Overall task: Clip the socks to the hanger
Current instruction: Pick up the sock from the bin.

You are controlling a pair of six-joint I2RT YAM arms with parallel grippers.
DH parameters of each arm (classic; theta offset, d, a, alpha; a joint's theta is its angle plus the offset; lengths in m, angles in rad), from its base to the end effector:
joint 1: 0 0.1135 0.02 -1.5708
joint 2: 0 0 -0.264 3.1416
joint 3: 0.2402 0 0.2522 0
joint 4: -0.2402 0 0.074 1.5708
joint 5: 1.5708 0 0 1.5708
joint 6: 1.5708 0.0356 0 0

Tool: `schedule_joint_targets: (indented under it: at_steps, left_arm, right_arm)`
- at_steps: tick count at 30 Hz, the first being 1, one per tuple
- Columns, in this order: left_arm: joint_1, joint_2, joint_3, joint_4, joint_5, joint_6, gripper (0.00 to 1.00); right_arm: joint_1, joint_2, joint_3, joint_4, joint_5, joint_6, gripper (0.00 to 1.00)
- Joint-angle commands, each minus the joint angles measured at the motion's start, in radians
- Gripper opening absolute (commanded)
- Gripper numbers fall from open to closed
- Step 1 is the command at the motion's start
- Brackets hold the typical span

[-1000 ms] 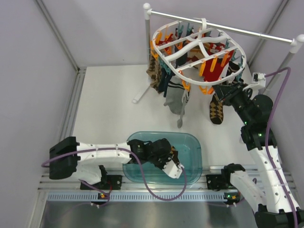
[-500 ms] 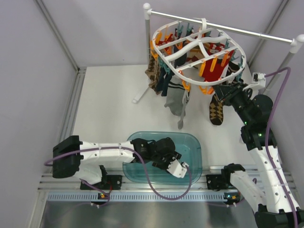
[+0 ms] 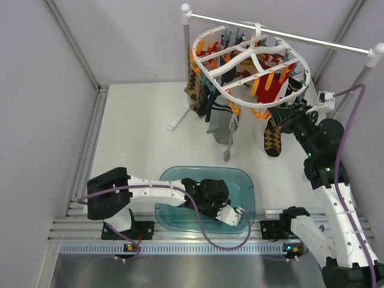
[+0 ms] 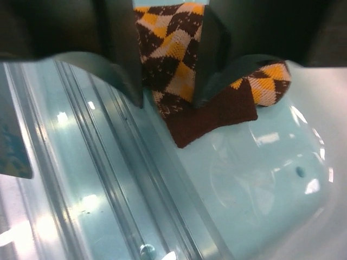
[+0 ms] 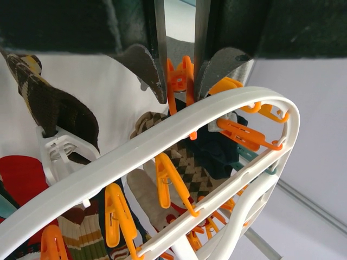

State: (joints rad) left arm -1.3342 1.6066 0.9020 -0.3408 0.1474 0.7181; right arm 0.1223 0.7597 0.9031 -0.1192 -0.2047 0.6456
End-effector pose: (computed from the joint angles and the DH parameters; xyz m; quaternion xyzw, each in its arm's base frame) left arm 0.0675 -0.3023 0.1699 0.8336 0.4826 -0.1463 0.2252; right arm 0.1691 0.0281 0.3923 0.1091 0.6901 0.3328 0.6333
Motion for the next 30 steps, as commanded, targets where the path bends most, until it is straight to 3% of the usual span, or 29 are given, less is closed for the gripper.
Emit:
schedule_joint_targets:
  at_steps: [1,3,7,9,18,21,26,30]
  left_arm:
    - [-0.003,0.030,0.044,0.055,-0.019,-0.034,0.44]
    - [-0.003,0.036,0.054,0.062,-0.022,-0.046,0.38]
    - [-0.003,0.016,0.075,0.054,-0.035,-0.077,0.09]
    - [-0.002,-0.014,0.080,0.051,-0.051,-0.103,0.01]
    - [0.017,-0.351,0.104,0.114,-0.032,-0.243,0.00]
    - [0.042,-0.398,0.133,0.164,-0.046,-0.316,0.00]
    - [0.165,-0.380,0.257,0.307,0.136,-0.553,0.00]
    - [0.220,-0.280,0.368,0.442,0.278,-0.758,0.00]
  right_arm:
    - [0.002,0.001,-0.001,-0.007,-0.002,-0.023,0.00]
    - [0.002,0.001,-0.001,-0.007,-0.002,-0.023,0.00]
    - [0.002,0.001,0.003,-0.008,-0.002,-0.023,0.00]
    - [0.002,0.001,0.010,-0.010,-0.004,-0.024,0.00]
    - [0.002,0.016,0.042,-0.011,-0.010,-0.017,0.00]
    - [0.004,0.018,0.048,-0.010,-0.012,-0.012,0.00]
    - [0.002,0.020,0.053,0.001,-0.016,-0.009,0.00]
    - [0.002,0.024,0.053,0.004,-0.022,-0.004,0.00]
